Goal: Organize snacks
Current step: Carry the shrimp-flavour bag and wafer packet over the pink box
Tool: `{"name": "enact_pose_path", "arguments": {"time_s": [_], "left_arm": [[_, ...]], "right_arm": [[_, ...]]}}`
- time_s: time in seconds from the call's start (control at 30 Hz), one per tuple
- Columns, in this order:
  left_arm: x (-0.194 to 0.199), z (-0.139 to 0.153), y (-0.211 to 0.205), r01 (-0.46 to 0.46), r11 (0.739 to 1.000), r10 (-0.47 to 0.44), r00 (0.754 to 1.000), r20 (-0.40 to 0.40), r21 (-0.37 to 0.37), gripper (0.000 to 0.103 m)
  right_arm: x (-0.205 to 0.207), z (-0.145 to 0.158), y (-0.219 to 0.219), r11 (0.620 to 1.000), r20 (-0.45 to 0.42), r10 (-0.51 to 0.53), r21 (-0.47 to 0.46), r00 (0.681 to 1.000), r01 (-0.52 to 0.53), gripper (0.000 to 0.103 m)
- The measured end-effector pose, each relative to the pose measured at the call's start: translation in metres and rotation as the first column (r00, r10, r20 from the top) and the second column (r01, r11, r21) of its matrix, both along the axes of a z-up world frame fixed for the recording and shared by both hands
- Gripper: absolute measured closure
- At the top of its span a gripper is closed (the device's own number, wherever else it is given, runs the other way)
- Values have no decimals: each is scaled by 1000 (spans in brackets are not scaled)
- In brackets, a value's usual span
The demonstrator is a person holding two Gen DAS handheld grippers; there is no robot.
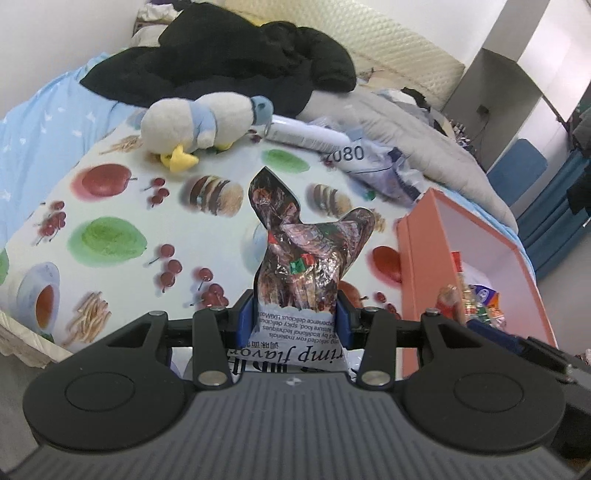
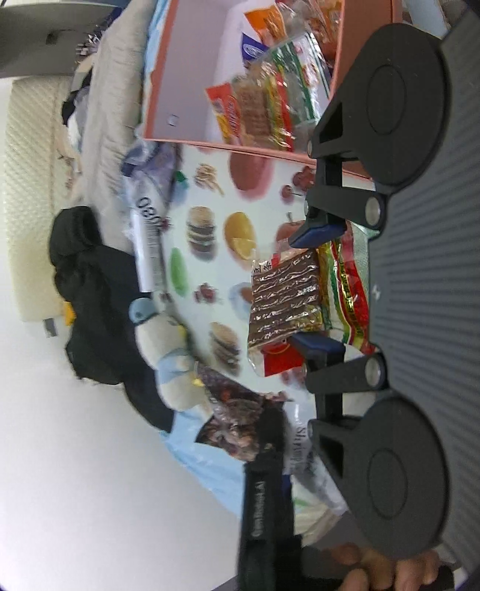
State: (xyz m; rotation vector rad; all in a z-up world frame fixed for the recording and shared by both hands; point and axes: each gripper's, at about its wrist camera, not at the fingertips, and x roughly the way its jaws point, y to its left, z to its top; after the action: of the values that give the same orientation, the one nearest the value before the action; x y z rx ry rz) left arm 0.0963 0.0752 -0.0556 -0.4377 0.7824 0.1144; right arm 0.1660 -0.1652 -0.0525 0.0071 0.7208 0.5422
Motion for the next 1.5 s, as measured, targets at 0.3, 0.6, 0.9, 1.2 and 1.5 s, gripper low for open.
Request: {"name": "enact_pose_path", "arguments": {"time_s": [0.3,0.6,0.9,1.2,1.5], "left_arm": [[1,16,-32,103,995,-103,994,35,-6,54],[17,31,-72,198,980,-198,977,79,-2,54],[33,35,-133,325,945,-322,942,98,-22,54],[71,44,-170,394,919,-391,913,117,-2,54],[123,32,-196,420,907,-416,904,92,-26,54]], "right_arm": [[-15,29,-29,998,59,-61,10,996,60,51],[-22,39,-66,988,80,-152,14,985,152,51],[-28,43,-115,966,101,-260,16,960,260,51],[-20,37,-167,934,101,-353,-15,930,356,51],[14,35,-203,914,97,-402,-13,911,405,51]]}}
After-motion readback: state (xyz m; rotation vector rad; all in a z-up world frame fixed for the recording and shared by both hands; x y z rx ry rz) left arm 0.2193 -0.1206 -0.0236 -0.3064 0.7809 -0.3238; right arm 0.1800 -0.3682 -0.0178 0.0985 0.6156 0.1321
